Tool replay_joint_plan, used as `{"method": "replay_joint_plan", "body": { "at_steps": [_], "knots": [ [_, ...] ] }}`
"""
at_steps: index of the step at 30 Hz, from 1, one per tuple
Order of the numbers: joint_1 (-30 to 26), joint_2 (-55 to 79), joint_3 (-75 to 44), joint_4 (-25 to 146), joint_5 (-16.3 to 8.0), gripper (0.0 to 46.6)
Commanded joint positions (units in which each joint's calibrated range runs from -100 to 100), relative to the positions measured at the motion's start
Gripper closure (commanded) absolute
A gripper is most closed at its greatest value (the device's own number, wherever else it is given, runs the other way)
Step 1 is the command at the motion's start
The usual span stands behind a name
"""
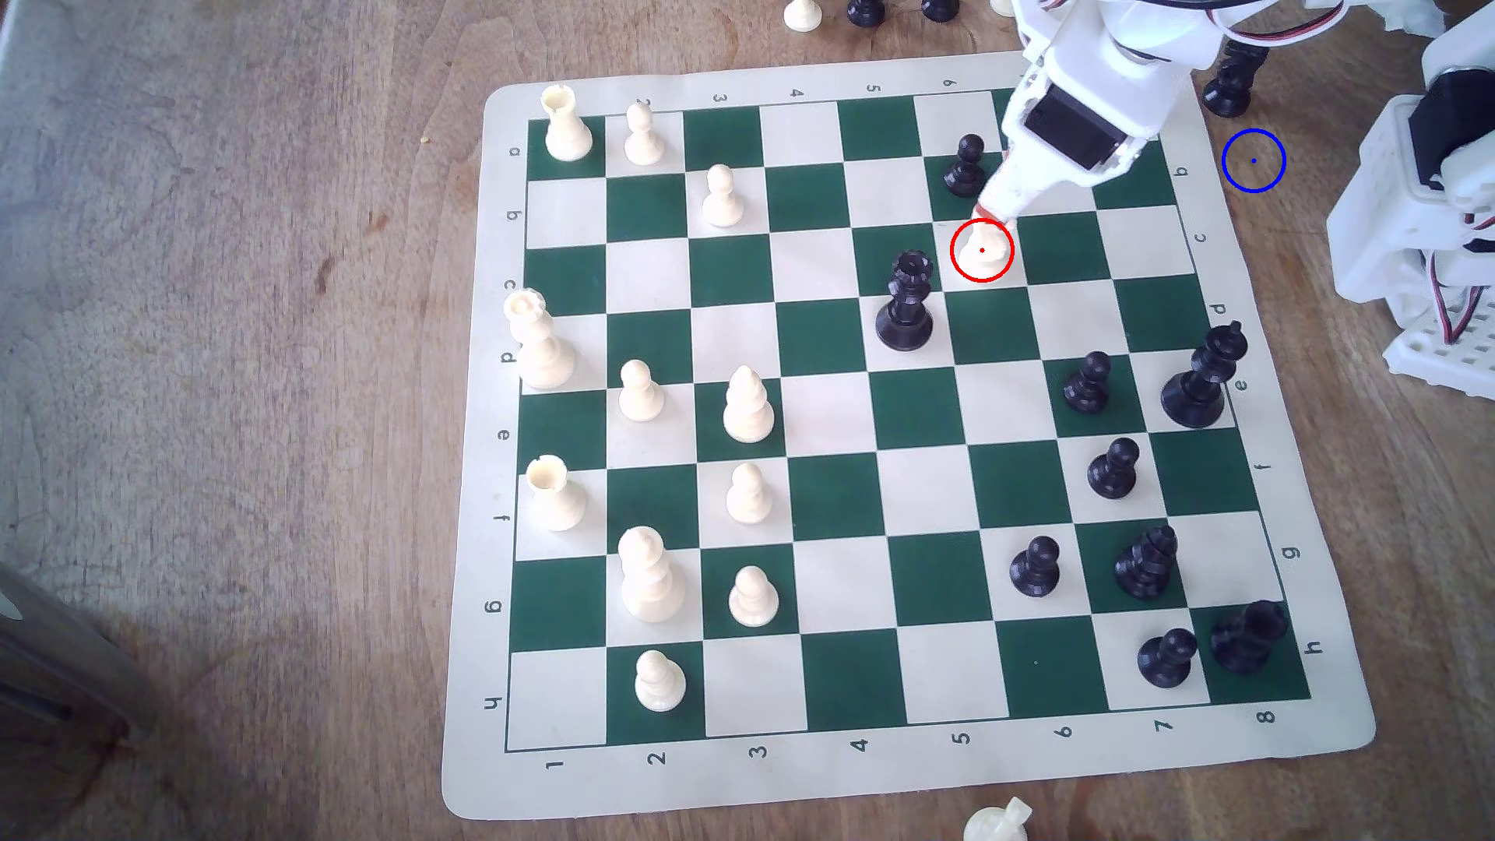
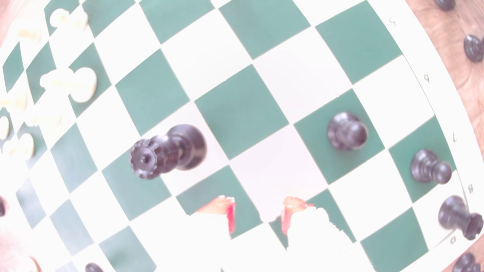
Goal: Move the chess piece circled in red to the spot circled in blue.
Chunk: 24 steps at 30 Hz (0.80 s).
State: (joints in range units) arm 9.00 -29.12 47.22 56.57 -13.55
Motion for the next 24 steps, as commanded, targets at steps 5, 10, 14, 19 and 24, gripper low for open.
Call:
{"method": "replay_joint_plan", "body": {
  "at_steps": [5, 10, 14, 19, 24],
  "knots": [
    [-0.51, 6.37, -1.53, -4.89, 0.83, 35.5],
    [-0.28, 8.23, -1.07, -6.53, 1.17, 35.5],
    [-0.43, 9.34, -0.71, -7.02, 1.37, 36.5],
    [-0.51, 9.68, -0.17, -7.11, 1.71, 39.0],
    [-0.67, 10.02, 0.10, -7.19, 1.76, 39.3]
  ]
}}
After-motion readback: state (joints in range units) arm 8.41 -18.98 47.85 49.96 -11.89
